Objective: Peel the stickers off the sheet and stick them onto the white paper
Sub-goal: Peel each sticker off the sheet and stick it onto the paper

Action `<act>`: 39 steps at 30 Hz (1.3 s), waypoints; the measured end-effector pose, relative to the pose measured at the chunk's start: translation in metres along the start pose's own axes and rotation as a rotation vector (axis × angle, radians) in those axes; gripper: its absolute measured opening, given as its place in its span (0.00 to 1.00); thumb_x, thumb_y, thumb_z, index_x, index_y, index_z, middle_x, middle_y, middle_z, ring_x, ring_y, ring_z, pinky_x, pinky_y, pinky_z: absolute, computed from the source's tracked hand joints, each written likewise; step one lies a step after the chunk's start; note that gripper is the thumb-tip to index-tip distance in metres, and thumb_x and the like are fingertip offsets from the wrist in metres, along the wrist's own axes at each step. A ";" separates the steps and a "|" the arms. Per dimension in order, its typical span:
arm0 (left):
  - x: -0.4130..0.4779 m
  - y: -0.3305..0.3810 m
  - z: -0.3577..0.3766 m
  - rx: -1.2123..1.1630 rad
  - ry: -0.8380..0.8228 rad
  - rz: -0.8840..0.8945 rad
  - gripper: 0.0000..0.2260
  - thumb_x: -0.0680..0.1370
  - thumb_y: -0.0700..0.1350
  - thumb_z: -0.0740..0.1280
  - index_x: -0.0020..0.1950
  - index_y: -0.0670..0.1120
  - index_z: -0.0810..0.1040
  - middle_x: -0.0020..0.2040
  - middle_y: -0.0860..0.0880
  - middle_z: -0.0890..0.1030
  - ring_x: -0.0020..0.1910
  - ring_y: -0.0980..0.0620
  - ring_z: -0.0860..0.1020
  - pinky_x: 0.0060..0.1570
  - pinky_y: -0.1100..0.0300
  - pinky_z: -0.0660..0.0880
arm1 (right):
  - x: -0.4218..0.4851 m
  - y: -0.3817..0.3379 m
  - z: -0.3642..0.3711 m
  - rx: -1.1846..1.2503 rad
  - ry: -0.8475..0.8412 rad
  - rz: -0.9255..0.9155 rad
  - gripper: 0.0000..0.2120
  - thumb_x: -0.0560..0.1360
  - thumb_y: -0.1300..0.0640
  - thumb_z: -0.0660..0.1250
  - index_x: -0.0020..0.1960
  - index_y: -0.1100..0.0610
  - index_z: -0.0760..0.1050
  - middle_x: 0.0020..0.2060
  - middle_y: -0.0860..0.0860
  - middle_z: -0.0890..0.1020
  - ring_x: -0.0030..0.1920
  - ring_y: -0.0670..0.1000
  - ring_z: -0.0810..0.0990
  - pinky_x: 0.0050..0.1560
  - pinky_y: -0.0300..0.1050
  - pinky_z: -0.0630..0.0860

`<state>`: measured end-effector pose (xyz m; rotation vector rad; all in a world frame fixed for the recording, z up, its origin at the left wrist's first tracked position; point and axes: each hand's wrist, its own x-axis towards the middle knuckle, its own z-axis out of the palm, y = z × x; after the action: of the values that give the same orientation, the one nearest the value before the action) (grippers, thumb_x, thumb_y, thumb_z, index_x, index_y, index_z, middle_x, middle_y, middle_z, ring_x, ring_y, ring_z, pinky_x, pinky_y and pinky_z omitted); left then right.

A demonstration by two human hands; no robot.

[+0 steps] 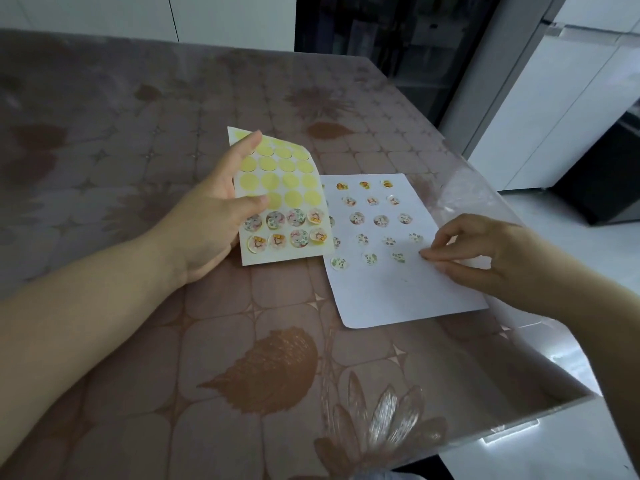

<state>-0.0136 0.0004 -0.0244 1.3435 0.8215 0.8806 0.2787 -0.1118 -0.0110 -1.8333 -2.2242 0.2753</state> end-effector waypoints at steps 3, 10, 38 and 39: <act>0.000 0.001 0.001 -0.012 0.009 0.002 0.28 0.80 0.31 0.55 0.67 0.64 0.65 0.67 0.56 0.73 0.58 0.57 0.80 0.56 0.56 0.78 | -0.006 -0.008 -0.007 -0.107 -0.113 0.007 0.15 0.73 0.50 0.64 0.58 0.43 0.78 0.52 0.37 0.74 0.49 0.46 0.75 0.47 0.35 0.68; 0.000 0.001 -0.002 -0.004 0.009 -0.027 0.37 0.76 0.25 0.52 0.72 0.63 0.62 0.63 0.57 0.75 0.56 0.58 0.79 0.50 0.64 0.78 | -0.005 -0.020 -0.012 -0.183 -0.047 0.053 0.19 0.75 0.63 0.61 0.61 0.47 0.76 0.53 0.41 0.81 0.52 0.47 0.79 0.54 0.39 0.72; -0.002 0.002 -0.002 -0.163 -0.091 -0.080 0.29 0.81 0.31 0.52 0.75 0.59 0.60 0.56 0.44 0.79 0.41 0.53 0.81 0.45 0.61 0.80 | 0.094 -0.120 0.065 0.217 0.567 -0.209 0.06 0.70 0.53 0.69 0.43 0.51 0.84 0.40 0.47 0.81 0.43 0.49 0.73 0.50 0.47 0.69; -0.002 0.002 -0.003 -0.161 -0.091 -0.079 0.30 0.80 0.31 0.52 0.75 0.59 0.60 0.52 0.44 0.80 0.40 0.53 0.80 0.44 0.61 0.80 | 0.093 -0.119 0.065 0.211 0.561 -0.227 0.06 0.70 0.52 0.68 0.43 0.50 0.84 0.41 0.46 0.81 0.43 0.47 0.72 0.50 0.45 0.68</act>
<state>-0.0167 0.0002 -0.0224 1.1937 0.7133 0.8007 0.1304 -0.0426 -0.0312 -1.3255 -1.8953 -0.0463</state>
